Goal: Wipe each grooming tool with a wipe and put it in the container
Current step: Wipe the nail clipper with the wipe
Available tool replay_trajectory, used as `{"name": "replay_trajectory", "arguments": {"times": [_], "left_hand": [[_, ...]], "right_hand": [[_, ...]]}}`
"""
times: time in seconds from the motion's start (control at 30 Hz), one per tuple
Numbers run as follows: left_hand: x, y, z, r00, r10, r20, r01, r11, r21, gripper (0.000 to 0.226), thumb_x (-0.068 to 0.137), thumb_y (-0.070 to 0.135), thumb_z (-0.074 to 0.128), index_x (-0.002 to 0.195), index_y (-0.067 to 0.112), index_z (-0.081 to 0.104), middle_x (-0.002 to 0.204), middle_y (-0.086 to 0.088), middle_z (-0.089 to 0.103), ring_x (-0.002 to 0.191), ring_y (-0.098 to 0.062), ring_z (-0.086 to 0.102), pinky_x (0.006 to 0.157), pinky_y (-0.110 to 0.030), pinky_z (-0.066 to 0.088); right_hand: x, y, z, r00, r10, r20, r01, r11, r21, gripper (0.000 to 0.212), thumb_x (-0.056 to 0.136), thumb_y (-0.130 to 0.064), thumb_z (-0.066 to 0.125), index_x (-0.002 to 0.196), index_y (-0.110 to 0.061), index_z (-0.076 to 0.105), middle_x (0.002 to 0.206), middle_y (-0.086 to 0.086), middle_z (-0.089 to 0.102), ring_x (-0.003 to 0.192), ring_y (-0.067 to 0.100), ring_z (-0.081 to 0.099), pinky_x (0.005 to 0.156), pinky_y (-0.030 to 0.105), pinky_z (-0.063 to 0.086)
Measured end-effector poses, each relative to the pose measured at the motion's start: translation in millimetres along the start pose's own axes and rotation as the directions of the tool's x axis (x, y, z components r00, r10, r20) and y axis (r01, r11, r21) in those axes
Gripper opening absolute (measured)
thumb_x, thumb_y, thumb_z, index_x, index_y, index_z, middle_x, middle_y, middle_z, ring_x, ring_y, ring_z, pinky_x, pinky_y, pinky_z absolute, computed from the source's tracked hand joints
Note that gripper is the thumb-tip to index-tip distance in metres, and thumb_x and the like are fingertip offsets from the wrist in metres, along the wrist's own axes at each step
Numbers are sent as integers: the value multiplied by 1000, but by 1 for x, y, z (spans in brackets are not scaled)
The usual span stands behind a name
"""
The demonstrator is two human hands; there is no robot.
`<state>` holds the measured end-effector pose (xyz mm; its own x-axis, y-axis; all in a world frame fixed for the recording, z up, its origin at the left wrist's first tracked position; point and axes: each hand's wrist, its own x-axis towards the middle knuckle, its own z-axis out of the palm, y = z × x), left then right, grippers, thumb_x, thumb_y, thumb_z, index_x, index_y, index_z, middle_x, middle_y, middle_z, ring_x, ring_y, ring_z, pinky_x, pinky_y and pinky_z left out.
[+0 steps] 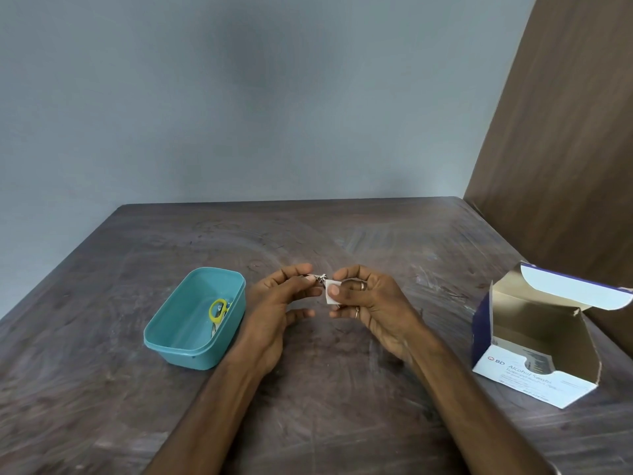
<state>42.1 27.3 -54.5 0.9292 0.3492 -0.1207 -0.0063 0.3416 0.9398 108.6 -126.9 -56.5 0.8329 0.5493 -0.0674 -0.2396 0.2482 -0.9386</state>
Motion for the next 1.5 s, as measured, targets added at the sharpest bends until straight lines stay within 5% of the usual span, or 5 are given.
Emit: {"name": "replay_trajectory", "arguments": {"times": [0.3,0.77,1.0,1.23,1.5], "left_hand": [[2,-6,0,985,158,-77,-140,971,194,17,86,20,73,103,18,71,92,-5,78,92,-20,74,68,-36,55],[-8,-11,10,814,575,82,-472,573,670,9,87,19,73,96,17,74,88,11,75,84,2,69,73,-14,55],[-5,-6,9,839,542,-45,-412,688,598,7,85,16,75,92,14,75,84,12,75,77,5,70,66,-10,52],[-1,-7,6,874,467,-133,-352,799,488,9,83,19,78,90,16,74,81,4,77,76,-10,73,67,-34,62],[-3,-9,9,901,428,-70,-355,821,447,8,82,16,78,90,13,74,82,0,77,78,-13,74,69,-36,62]], "right_hand": [[1,0,-2,1000,-30,10,29,999,30,24,77,7,72,98,-3,66,79,8,72,72,18,70,69,36,63],[0,4,0,958,-214,-191,150,941,-302,25,85,-22,78,92,1,72,69,14,70,60,24,62,60,34,57],[1,4,-2,977,-178,-119,141,952,-273,15,84,-8,77,97,-2,76,77,11,76,66,19,70,68,33,62],[1,4,-1,977,-179,-111,147,958,-247,13,81,-3,79,93,-1,75,80,14,77,72,20,75,71,32,63],[-1,2,1,969,-181,-171,126,950,-287,23,84,-15,79,92,4,70,75,10,76,63,17,71,62,35,58]]}}
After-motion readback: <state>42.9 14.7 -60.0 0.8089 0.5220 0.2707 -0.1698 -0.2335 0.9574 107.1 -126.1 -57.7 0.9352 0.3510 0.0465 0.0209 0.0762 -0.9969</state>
